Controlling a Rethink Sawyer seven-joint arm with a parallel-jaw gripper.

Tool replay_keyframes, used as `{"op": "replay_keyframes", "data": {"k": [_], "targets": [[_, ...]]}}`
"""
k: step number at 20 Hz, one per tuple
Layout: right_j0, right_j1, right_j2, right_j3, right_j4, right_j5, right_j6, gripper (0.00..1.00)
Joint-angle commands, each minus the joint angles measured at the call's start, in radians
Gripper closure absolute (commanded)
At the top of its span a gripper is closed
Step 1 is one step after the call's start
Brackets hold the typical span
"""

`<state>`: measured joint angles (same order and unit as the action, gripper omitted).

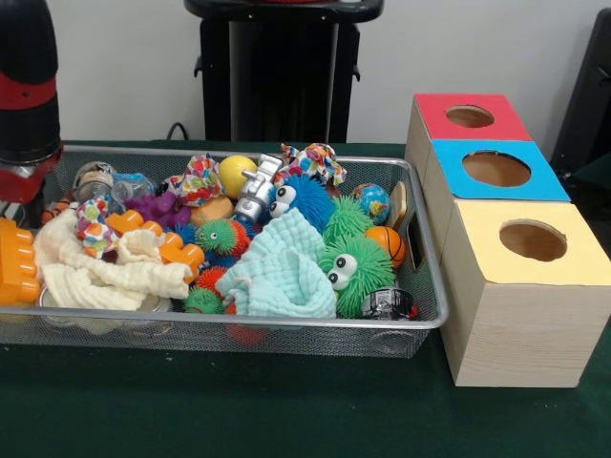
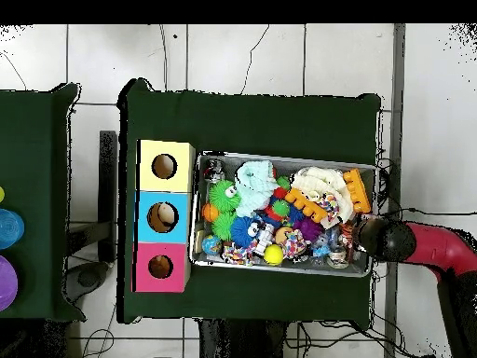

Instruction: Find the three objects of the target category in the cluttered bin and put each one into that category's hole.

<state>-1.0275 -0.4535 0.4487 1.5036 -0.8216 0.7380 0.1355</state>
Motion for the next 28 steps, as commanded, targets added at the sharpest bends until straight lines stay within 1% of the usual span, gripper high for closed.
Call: {"op": "replay_keyframes", "data": {"k": [1, 5, 7, 10, 12, 17, 19, 21, 28], "targets": [[-0.059, 0.055, 0.114, 0.086, 0.023, 0.132, -0.304, 1.0], [-0.049, 0.034, 0.105, 0.097, 0.02, 0.138, -0.236, 1.0], [-0.043, 0.012, 0.104, 0.106, 0.024, 0.148, -0.219, 1.0], [-0.02, -0.057, 0.096, 0.133, 0.051, 0.188, -0.173, 1.0], [-0.007, -0.087, 0.096, 0.147, 0.062, 0.204, -0.156, 1.0], [0.01, -0.133, 0.103, 0.165, 0.082, 0.22, -0.132, 1.0], [0.019, -0.166, 0.105, 0.18, 0.097, 0.23, -0.116, 1.0], [0.019, -0.187, 0.114, 0.185, 0.111, 0.239, -0.121, 1.0], [0.038, -0.185, 0.107, 0.171, 0.128, 0.251, -0.107, 1.0]]}}
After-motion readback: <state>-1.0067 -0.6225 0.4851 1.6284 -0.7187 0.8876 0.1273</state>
